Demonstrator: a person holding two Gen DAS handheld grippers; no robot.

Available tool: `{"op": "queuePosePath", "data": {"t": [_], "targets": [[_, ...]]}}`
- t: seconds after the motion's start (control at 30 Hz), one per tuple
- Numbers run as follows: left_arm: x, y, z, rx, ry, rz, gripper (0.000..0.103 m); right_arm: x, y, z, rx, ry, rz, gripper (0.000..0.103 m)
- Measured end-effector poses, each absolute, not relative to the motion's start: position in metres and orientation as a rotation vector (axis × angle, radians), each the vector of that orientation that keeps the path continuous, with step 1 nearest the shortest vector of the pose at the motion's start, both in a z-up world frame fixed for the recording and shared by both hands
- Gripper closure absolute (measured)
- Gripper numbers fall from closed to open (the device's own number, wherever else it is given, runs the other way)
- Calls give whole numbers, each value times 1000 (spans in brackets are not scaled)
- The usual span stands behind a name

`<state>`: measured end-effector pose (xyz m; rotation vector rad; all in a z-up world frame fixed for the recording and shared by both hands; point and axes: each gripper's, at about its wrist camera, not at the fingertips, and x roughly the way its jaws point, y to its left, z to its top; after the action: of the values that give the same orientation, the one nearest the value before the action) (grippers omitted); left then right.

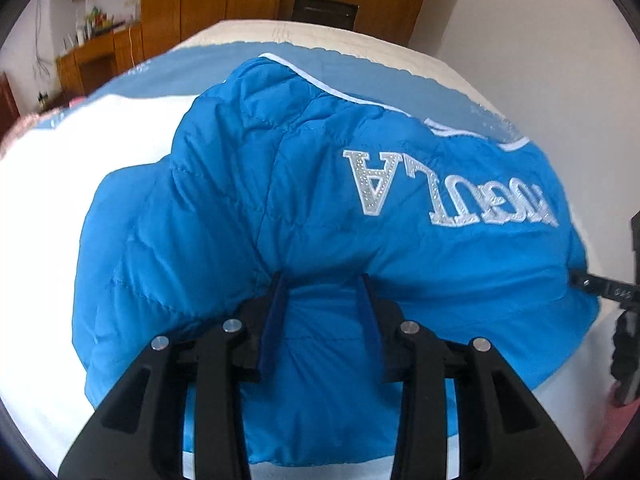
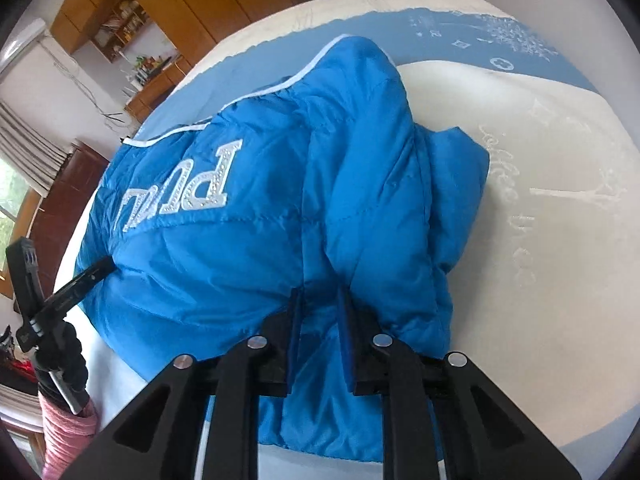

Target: Fold large clothes

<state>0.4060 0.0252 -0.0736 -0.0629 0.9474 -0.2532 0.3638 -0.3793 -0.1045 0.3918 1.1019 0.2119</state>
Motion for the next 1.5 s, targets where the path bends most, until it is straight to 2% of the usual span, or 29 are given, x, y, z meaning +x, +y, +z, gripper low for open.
{"op": "queuePosePath", "data": {"t": [0.17,0.23,0.27,0.3,0.33,0.37,0.4,0.47,0.7,1.17,1.27,1.33,1.4,1.5], "targets": [[407,35,-63,-109,984,-247,67,368,-383,-100,423,1136,214,86],[402,45,-51,-139,989,-245,66,364,-387,-87,438,1128,235,81],[399,49,-42,-150,971,-248,61,358,-390,-75,433,1092,249,78],[395,55,-32,-154,938,-244,49,351,-396,-63,425,1050,246,67],[390,67,-19,-152,893,-223,42,349,-401,-56,422,1024,234,60],[388,76,-13,-152,872,-207,34,345,-409,-49,425,998,220,46],[387,87,-8,-158,860,-192,30,343,-420,-43,436,976,214,35],[392,112,-5,-181,870,-166,28,347,-436,-43,466,980,219,28],[410,157,-33,-332,937,-185,24,370,-470,-86,650,1051,294,22],[452,142,-90,-467,1064,-349,16,417,-466,-134,749,1118,368,18],[455,129,-87,-419,1067,-339,17,426,-459,-134,730,1107,371,20],[454,121,-84,-392,1057,-329,29,432,-451,-134,680,1117,354,37],[449,116,-77,-384,1035,-318,54,433,-445,-132,694,1109,390,65],[439,110,-65,-363,998,-287,70,424,-442,-118,673,1076,402,82]]}}
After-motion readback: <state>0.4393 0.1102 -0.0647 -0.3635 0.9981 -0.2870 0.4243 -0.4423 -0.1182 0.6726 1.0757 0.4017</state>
